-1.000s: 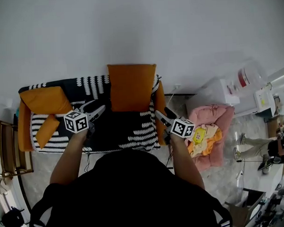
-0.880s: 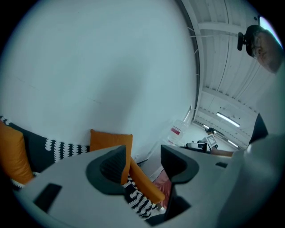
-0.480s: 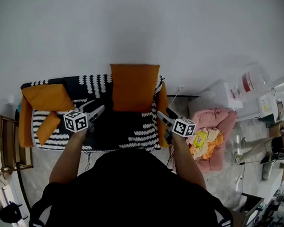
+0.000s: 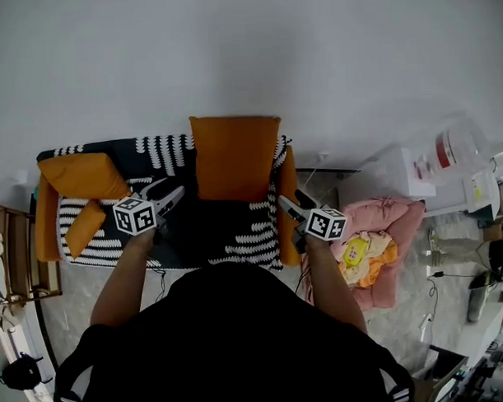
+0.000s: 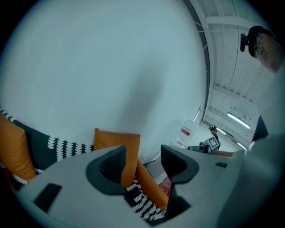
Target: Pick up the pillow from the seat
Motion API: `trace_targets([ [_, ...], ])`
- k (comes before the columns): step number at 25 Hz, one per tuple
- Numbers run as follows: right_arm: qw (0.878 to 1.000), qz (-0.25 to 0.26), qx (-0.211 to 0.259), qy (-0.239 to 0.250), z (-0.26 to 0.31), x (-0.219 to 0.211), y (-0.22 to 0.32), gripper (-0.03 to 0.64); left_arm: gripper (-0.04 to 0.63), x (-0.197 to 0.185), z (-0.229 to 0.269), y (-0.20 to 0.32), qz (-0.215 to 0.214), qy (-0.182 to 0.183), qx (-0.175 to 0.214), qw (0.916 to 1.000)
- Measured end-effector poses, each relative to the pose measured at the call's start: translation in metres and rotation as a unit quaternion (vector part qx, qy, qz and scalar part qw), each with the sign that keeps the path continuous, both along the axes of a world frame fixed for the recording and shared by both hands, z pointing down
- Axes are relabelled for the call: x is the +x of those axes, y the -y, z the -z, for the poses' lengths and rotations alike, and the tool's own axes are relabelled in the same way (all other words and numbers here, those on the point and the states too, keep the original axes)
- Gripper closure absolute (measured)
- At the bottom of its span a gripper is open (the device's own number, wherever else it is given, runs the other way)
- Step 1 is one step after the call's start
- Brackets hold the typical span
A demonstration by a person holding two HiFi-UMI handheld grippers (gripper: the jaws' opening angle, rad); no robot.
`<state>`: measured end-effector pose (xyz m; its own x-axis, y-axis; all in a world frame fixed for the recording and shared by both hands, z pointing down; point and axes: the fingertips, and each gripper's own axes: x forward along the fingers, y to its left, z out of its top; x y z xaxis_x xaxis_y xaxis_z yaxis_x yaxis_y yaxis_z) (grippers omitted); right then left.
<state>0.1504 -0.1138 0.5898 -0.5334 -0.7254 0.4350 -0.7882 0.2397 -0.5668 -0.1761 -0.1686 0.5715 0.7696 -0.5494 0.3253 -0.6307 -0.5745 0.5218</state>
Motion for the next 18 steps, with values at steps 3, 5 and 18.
trace_targets([
  [3, 1.0, 0.006, -0.006, -0.004, -0.008, 0.01, 0.009, 0.252, 0.344, 0.006, -0.004, 0.009, 0.007, 0.006, -0.001, 1.0],
  [5, 1.0, 0.007, -0.01, -0.005, -0.013, 0.018, 0.016, 0.252, 0.344, 0.008, -0.006, 0.017, 0.014, 0.008, -0.004, 0.9999],
  [18, 0.999, 0.029, -0.026, -0.007, -0.032, 0.04, 0.061, 0.252, 0.344, 0.02, -0.023, 0.055, 0.042, 0.018, -0.021, 0.9987],
])
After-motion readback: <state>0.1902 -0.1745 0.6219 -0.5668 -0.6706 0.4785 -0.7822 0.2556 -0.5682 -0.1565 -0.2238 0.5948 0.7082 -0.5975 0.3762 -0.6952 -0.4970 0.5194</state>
